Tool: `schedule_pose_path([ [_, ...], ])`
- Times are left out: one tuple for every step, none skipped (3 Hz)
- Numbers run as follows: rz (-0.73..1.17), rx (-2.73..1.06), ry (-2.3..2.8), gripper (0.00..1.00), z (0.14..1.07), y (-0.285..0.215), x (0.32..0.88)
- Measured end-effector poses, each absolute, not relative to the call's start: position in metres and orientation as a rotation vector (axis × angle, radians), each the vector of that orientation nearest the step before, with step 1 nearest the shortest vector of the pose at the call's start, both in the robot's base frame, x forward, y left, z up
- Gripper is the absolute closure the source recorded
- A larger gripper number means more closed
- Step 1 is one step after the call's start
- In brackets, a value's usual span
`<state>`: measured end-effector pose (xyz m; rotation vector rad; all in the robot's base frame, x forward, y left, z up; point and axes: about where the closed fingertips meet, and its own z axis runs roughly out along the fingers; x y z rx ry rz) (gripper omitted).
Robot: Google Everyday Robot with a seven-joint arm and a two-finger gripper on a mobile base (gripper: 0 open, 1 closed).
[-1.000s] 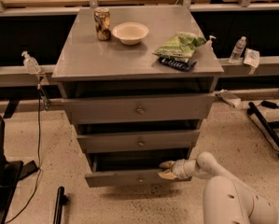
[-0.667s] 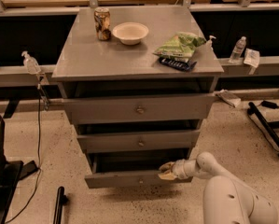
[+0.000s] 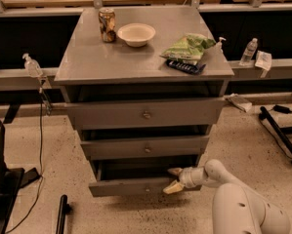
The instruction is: Open bottom drawer
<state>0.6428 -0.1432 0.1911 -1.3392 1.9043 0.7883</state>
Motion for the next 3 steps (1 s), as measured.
schedule_pose_path([
  [0.788, -1.339, 1.904, 0.00, 0.192, -0.143, 0.643],
  [0.770, -1.352, 1.814, 0.00, 0.215, -0.145, 0.639],
  [0.725, -1.370, 1.615, 0.15, 0.273, -0.149, 0.625],
])
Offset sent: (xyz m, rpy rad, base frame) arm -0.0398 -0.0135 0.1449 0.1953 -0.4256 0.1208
